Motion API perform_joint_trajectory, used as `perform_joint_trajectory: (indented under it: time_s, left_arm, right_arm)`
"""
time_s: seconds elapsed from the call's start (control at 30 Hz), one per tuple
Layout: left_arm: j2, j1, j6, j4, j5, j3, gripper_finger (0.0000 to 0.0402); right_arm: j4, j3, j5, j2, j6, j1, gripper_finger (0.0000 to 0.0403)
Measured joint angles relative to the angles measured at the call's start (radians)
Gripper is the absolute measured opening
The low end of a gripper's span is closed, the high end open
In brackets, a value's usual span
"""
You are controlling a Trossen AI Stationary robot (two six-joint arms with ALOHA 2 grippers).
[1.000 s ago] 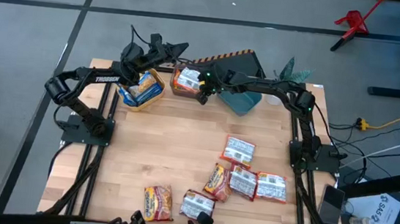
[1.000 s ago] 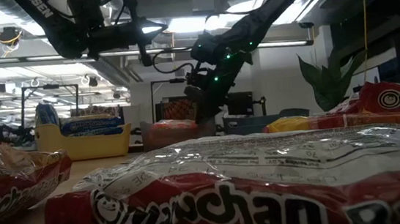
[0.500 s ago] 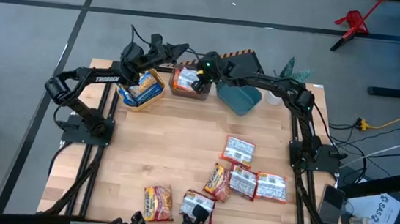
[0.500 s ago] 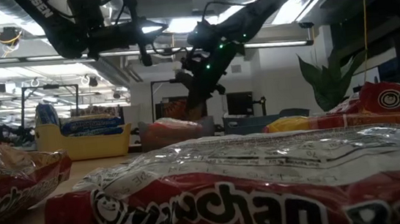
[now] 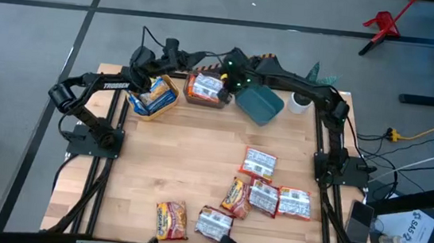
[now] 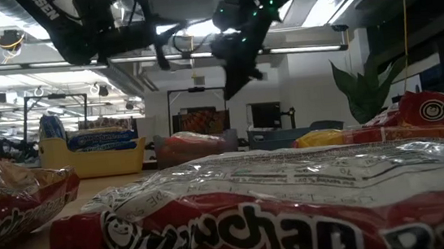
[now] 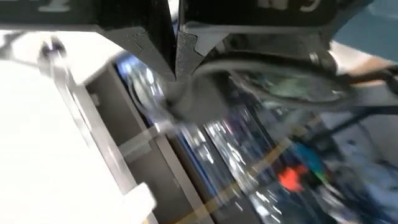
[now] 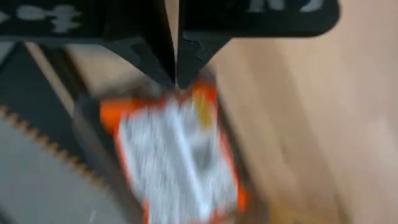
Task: Sort Maruchan noodles
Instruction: Put the orange noodle pack into the black bin
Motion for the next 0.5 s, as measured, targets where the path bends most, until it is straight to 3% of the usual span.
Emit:
perform_joint_trajectory:
  time_s: [0.13,0.27,0.37,0.5]
  left_arm:
    - [0.0,-0.095,0.045,0.038,0.078,0.0,0.0007]
    - [0.0,-0.234,0.14,-0.008,0.007,0.0,0.0026]
    - [0.0,-0.343,0.253,-0.064,-0.046,0.0,0.0045]
    - [0.0,-0.428,0.341,-0.131,-0.071,-0.001,0.0074]
  right_arm:
    - [-0.219,-0.011,-0.025,-0.046,0.0,0.002,0.0052]
    - [-0.333,-0.117,-0.052,-0.148,0.056,0.0,0.0111]
    - [-0.324,-0.291,-0.045,-0.276,0.137,0.022,0.0151]
    - [-0.21,-0.625,-0.015,-0.501,0.339,0.079,0.0192]
